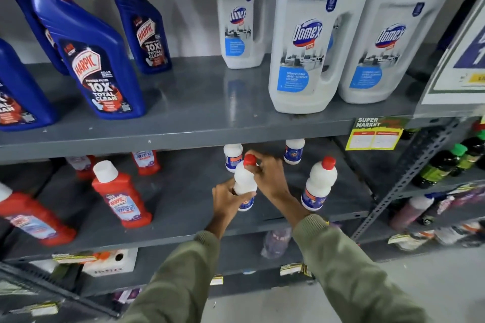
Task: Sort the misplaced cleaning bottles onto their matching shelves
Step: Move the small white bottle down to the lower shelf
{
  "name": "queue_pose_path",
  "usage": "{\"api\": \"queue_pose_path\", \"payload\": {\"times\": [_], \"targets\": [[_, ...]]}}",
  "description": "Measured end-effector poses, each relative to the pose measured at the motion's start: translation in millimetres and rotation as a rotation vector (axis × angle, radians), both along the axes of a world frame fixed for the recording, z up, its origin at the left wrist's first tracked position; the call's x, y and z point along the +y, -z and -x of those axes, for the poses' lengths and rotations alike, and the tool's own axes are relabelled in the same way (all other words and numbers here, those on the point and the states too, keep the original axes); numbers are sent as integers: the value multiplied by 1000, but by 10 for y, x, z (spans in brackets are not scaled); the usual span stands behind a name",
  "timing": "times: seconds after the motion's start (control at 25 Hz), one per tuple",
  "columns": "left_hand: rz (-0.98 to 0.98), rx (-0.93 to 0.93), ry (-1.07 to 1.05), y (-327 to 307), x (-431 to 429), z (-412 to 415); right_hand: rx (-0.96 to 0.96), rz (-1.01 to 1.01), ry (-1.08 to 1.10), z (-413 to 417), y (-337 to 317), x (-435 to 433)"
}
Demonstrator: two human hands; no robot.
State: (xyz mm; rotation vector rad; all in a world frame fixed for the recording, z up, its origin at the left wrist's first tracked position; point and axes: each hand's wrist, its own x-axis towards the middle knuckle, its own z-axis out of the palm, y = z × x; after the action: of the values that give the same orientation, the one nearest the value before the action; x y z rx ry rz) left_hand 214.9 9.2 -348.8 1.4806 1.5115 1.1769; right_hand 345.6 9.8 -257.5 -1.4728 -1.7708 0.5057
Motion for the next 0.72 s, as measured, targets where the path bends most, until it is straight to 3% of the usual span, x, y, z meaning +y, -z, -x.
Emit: {"api": "queue_pose_path", "payload": {"times": [0.72], "targets": [[62,61,-22,223,52,17,75,43,-94,58,199,127]]}}
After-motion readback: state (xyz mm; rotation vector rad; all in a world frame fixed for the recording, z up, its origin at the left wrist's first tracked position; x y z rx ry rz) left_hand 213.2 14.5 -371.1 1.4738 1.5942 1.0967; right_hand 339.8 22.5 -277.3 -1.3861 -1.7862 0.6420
